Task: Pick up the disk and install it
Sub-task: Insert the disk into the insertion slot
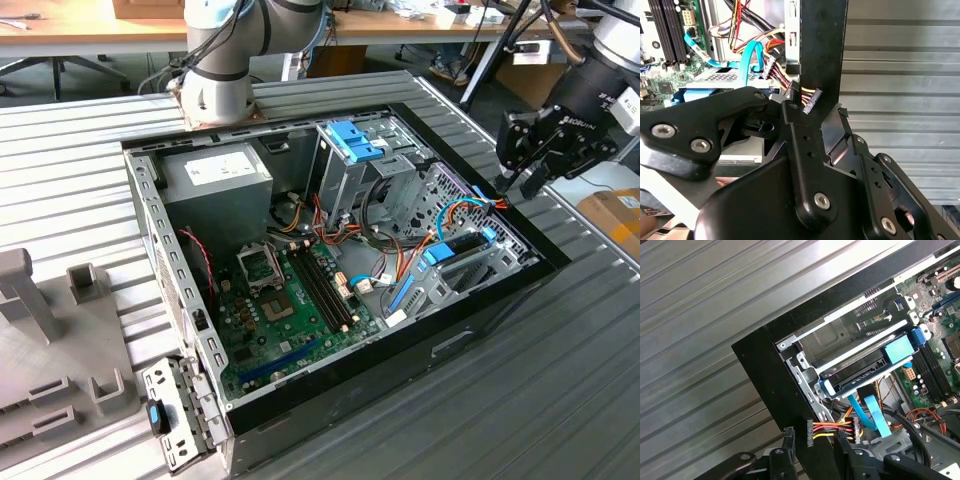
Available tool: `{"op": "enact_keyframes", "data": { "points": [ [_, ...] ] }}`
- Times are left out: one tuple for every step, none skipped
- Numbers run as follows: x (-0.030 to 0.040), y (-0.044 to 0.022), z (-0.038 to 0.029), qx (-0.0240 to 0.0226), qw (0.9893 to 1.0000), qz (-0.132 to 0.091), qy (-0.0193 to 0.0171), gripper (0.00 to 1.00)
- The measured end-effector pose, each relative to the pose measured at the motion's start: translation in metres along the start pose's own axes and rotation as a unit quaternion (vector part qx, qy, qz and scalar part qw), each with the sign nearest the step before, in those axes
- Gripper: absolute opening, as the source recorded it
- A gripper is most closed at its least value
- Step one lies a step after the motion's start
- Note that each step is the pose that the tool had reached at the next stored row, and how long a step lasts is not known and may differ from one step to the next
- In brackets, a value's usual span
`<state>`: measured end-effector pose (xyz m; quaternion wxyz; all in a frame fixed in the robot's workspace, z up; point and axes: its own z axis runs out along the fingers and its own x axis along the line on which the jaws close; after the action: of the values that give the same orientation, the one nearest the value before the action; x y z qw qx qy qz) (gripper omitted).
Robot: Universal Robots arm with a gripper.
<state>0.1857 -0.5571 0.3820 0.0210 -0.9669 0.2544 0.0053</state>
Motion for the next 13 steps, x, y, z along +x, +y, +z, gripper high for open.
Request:
{"op": "enact_keyframes", "data": {
  "points": [
    [0.0009, 0.0005, 0.0005, 0.0, 1.0, 0.0, 0.0, 0.44],
    [0.0019, 0.0012, 0.0008, 0.0, 1.0, 0.0, 0.0, 0.44],
    [0.0028, 0.0025, 0.0008, 0.0, 1.0, 0.0, 0.0, 0.44],
    [0.0038, 0.004, 0.0007, 0.0001, 1.0, 0.0, 0.0, 0.44],
    [0.0051, 0.0063, 0.0006, 0.0005, 1.0, 0.0, -0.0003, 0.44],
    [0.0062, 0.0083, 0.0006, 0.001, 1.0, 0.0, -0.0006, 0.44],
    [0.0077, 0.0108, 0.0009, 0.0013, 1.0, 0.0, -0.0007, 0.44],
    [0.0081, 0.0117, 0.0041, 0.0014, 1.0, 0.0, -0.0008, 0.44],
    [0.0081, 0.0117, 0.0043, 0.0015, 1.0, 0.0, -0.0008, 0.44],
    [0.0081, 0.0117, 0.0042, 0.0018, 1.0, 0.0, -0.001, 0.44],
    [0.0082, 0.0117, 0.0044, 0.0019, 1.0, 0.0, -0.0011, 0.44],
    [0.0082, 0.0118, 0.0045, 0.0029, 1.0, 0.0, -0.0016, 0.44],
    [0.0081, 0.0119, 0.0048, 0.0059, 1.0, 0.0, -0.0029, 0.44]
  ]
}}
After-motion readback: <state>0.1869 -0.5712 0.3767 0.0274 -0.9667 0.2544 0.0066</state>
